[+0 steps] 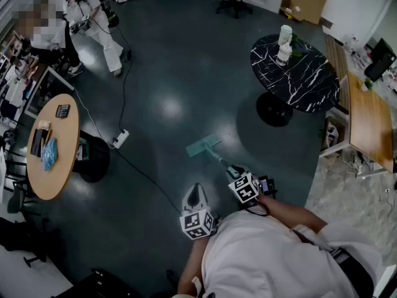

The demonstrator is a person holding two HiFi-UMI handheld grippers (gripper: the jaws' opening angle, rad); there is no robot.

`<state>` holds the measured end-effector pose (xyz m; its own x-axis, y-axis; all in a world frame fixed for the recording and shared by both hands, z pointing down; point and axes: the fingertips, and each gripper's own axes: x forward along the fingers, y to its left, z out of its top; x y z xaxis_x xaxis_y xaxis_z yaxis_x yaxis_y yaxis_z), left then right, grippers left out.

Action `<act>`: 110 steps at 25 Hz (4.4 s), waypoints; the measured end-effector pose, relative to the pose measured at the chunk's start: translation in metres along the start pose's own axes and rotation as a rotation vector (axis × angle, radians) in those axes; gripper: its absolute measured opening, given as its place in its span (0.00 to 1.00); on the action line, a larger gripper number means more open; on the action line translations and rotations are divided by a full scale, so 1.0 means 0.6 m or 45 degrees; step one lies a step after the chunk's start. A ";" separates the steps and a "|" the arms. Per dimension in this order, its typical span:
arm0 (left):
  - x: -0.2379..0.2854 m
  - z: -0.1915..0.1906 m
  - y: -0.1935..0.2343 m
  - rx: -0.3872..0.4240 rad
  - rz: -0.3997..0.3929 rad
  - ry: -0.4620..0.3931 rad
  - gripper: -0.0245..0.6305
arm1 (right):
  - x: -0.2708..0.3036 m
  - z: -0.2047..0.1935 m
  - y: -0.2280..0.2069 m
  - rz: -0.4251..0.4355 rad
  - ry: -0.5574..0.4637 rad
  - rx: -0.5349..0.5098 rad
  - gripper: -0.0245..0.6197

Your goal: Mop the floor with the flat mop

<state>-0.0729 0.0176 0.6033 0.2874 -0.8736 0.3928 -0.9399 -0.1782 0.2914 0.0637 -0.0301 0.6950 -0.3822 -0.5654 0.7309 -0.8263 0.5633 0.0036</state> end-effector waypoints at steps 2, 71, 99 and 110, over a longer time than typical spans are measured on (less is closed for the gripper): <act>0.003 0.001 -0.001 -0.002 -0.001 -0.001 0.04 | 0.002 -0.002 -0.001 0.000 0.005 -0.007 0.22; -0.007 0.018 0.066 -0.105 0.124 -0.008 0.04 | 0.174 0.074 -0.101 -0.156 -0.020 -0.134 0.22; 0.036 0.039 0.014 -0.026 -0.033 -0.057 0.04 | -0.006 0.001 -0.047 -0.036 0.195 -0.215 0.21; 0.028 0.038 0.007 -0.037 -0.051 -0.068 0.04 | -0.004 0.002 -0.038 -0.018 0.176 -0.224 0.21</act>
<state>-0.0764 -0.0081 0.5914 0.3139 -0.8889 0.3337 -0.9217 -0.2009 0.3318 0.0826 -0.0424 0.6924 -0.3009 -0.4926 0.8166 -0.7416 0.6592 0.1245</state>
